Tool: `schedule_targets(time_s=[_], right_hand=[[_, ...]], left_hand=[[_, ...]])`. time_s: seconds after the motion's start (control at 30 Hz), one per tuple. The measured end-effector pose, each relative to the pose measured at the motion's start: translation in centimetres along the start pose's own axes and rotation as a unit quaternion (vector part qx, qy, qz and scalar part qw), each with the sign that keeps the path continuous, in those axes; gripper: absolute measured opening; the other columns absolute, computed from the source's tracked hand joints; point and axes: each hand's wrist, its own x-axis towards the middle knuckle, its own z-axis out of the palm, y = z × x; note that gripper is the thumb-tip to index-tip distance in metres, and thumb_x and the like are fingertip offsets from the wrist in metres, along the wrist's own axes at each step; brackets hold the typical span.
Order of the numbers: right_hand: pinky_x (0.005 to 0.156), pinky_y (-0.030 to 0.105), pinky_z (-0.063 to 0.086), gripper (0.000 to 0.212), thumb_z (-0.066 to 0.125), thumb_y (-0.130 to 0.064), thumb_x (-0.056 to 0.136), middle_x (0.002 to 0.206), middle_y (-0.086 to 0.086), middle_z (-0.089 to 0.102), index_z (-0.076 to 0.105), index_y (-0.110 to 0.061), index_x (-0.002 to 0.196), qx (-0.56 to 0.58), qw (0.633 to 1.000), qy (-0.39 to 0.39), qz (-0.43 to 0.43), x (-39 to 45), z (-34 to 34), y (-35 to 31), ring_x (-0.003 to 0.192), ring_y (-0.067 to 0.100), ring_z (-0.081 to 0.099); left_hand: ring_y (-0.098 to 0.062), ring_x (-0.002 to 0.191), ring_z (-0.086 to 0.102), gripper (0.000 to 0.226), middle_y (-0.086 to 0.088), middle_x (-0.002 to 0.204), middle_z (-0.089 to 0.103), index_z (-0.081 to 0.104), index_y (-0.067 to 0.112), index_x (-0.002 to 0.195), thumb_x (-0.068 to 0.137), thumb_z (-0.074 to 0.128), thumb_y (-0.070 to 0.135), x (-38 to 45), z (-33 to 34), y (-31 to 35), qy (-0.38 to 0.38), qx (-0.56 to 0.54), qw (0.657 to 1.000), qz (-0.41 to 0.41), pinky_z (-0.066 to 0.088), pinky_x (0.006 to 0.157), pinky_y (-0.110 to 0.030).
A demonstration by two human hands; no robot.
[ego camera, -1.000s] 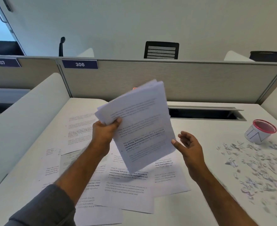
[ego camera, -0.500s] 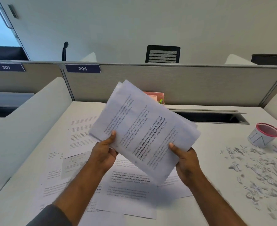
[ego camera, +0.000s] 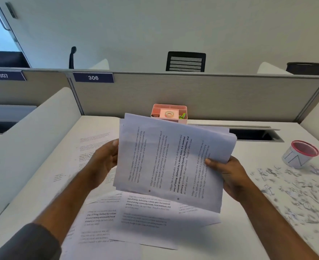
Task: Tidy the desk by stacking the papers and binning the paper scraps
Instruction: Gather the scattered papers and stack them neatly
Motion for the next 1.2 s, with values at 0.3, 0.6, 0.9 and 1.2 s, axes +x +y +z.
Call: schedule_targets(time_s=[0.3,0.6,0.9,1.2], right_hand=[[0.073,0.046,0.061,0.033,0.074,-0.023,0.079,0.098,0.006,0.073,0.063,-0.017,0.109,-0.089,0.994,0.007,-0.061,-0.4,0.8,-0.4,0.087,0.036,0.071],[0.063,0.024,0.058,0.040,0.083,-0.024,0.071,0.097,-0.008,0.072,0.067,-0.029,0.107,-0.114,0.988,0.047,-0.093,-1.1,-0.4,2.0,0.089,0.015,0.070],[0.064,0.031,0.059,0.023,0.078,-0.026,0.074,0.092,0.006,0.076,0.074,-0.024,0.097,-0.106,0.990,0.062,-0.070,-1.4,-0.7,4.2,0.084,0.025,0.073],[0.061,0.028,0.059,0.020,0.070,-0.014,0.087,0.088,0.000,0.075,0.075,-0.033,0.092,-0.113,0.986,0.081,-0.093,-1.8,0.4,4.4,0.075,0.019,0.071]], left_hand=[[-0.027,0.099,0.071,0.024,-0.001,0.105,0.076,0.069,0.017,0.109,0.087,0.064,0.026,0.2,2.7,0.1,0.048,0.000,0.999,0.015,0.058,0.083,-0.041],[-0.017,0.092,0.071,0.027,-0.003,0.103,0.076,0.073,0.017,0.100,0.074,0.078,0.021,0.1,2.5,-0.9,0.039,-0.002,0.998,0.052,0.057,0.071,-0.022],[-0.027,0.102,0.066,0.063,-0.003,0.110,0.074,0.063,0.025,0.125,0.066,0.085,0.028,0.0,3.9,-2.8,0.067,0.041,0.997,0.015,0.060,0.084,-0.040],[-0.017,0.088,0.070,0.047,0.005,0.101,0.073,0.067,0.031,0.110,0.066,0.083,0.035,0.0,4.6,-1.9,0.183,0.068,0.973,0.121,0.058,0.064,-0.019]])
